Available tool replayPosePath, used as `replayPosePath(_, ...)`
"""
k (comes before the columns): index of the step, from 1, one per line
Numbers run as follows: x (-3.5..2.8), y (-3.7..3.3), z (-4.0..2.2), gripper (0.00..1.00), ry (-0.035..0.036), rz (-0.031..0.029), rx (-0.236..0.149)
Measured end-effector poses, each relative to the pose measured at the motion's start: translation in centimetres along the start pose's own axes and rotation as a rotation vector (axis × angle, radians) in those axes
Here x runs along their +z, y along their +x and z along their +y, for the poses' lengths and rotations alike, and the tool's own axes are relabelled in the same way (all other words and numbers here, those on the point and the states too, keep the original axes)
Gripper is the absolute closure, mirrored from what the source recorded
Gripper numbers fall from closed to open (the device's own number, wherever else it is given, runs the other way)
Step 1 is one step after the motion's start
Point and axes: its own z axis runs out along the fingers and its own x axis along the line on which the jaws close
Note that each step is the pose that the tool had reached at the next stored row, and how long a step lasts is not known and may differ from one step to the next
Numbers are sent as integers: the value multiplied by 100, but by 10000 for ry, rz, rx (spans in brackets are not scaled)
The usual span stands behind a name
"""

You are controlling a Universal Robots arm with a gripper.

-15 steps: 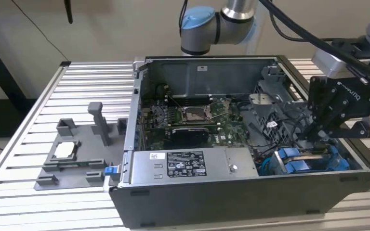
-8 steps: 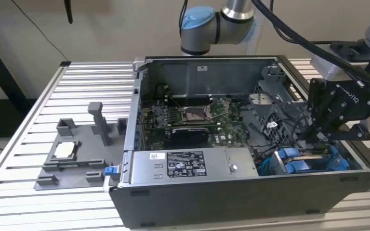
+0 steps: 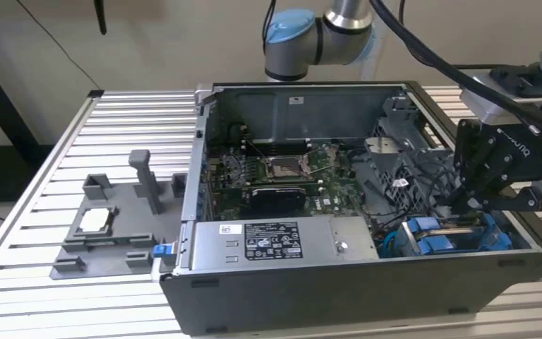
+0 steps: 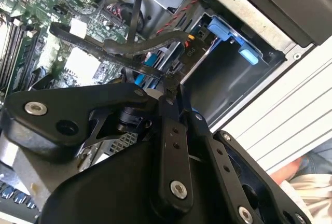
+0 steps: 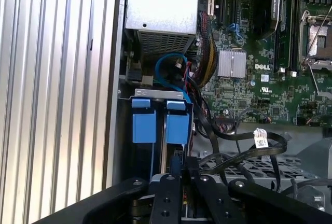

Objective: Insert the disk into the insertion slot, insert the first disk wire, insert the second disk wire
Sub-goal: 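Insert the second disk wire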

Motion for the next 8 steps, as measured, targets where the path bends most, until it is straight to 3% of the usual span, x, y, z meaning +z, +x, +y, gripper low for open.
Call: replayPosePath(8,37,3,-10,84,3,0,-1)
